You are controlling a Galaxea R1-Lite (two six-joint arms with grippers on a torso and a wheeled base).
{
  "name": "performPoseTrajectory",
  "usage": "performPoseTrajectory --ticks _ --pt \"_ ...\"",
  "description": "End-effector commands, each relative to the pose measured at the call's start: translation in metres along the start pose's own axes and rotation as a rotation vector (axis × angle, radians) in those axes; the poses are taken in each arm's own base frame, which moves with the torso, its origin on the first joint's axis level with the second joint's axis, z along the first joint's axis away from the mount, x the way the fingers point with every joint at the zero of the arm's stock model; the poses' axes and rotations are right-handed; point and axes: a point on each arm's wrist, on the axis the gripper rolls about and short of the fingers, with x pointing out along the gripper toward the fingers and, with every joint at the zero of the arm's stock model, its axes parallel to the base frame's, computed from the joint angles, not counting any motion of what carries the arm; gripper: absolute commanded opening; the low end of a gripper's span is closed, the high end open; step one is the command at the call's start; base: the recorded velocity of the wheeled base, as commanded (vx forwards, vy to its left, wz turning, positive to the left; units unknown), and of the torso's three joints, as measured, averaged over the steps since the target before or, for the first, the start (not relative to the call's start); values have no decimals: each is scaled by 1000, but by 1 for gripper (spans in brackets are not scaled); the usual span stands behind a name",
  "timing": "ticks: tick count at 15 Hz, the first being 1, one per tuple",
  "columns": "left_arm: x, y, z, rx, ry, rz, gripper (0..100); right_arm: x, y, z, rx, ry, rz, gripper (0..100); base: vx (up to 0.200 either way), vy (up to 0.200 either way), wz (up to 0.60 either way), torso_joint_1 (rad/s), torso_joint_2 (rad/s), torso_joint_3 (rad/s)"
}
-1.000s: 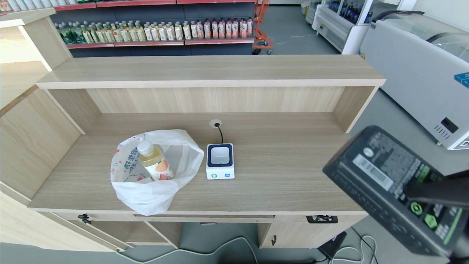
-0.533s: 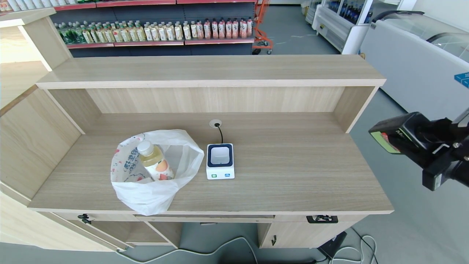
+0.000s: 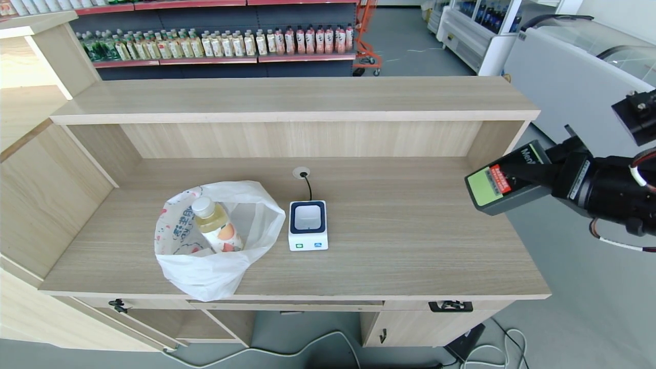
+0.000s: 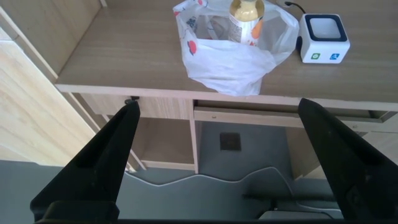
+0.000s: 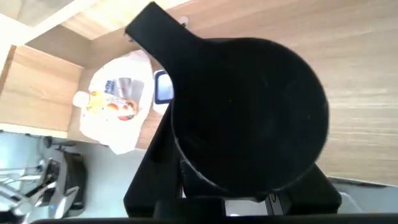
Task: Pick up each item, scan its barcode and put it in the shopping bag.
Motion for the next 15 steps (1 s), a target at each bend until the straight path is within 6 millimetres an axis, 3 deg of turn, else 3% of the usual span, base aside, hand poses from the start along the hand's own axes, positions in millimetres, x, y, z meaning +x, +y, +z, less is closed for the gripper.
performPoseTrajectory --ticks 1,10,15 --pt "0 0 0 -1 -1 0 100 17 2 7 44 45 44 0 0 0 0 0 0 0" --pt "0 0 0 1 -1 0 100 36 3 -2 41 101 74 0 0 0 0 0 0 0" --pt "0 0 0 2 -1 0 100 49 4 3 23 97 82 0 0 200 0 4 2 2"
